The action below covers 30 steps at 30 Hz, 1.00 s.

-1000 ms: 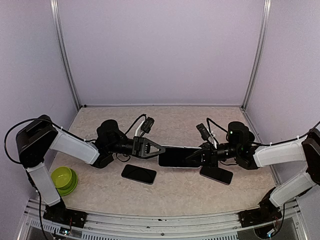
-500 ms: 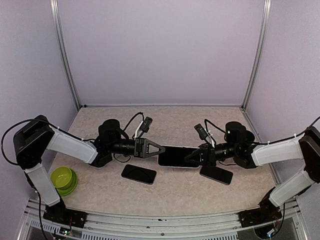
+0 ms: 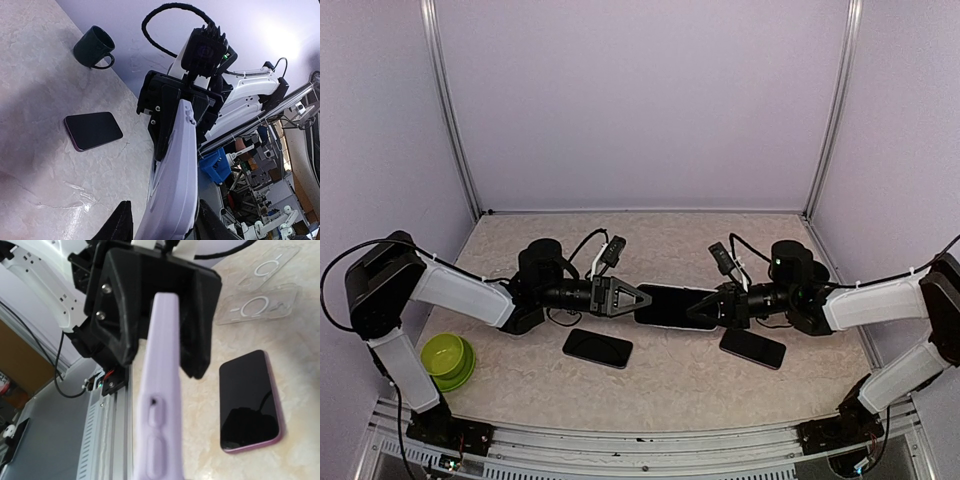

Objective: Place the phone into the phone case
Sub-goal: Press the corner of the phone case at the bottom right corner of the phone case.

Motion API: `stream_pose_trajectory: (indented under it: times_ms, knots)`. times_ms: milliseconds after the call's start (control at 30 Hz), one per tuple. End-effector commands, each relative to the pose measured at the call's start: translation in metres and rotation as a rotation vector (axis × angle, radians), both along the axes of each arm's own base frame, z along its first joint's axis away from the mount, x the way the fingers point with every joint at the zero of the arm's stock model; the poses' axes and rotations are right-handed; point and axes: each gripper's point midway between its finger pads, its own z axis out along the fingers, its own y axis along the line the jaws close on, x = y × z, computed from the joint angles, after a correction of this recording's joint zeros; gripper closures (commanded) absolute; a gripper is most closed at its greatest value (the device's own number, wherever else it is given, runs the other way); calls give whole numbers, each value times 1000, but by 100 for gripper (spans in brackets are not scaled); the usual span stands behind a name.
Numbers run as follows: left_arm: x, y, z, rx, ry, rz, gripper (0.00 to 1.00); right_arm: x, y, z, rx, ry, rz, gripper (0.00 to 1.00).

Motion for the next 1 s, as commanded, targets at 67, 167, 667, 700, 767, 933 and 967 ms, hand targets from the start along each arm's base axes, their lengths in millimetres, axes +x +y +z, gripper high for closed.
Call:
stream_pose_trajectory:
  times_ms: [67, 167, 667, 700, 767, 933, 967]
  knots:
    - [-10, -1, 10, -44, -14, -48, 58, 8, 2, 41, 90, -110, -40, 100]
    - [-11, -2, 9, -44, -11, -52, 58, 11, 0, 42, 90, -107, -60, 100]
    - [-12, -1, 4, -34, -11, -55, 53, 17, -2, 52, 113, -97, -81, 100]
    - [-13, -1, 5, -35, -15, -58, 52, 18, -3, 52, 114, -96, -85, 100]
    - [-13, 0, 4, -33, -15, -58, 52, 19, -3, 52, 115, -93, -87, 100]
    - [-12, 0, 4, -29, -15, -57, 54, 23, -4, 54, 118, -91, -105, 100]
    - [-12, 0, 4, -29, -15, -57, 55, 24, -5, 55, 119, -91, -109, 100]
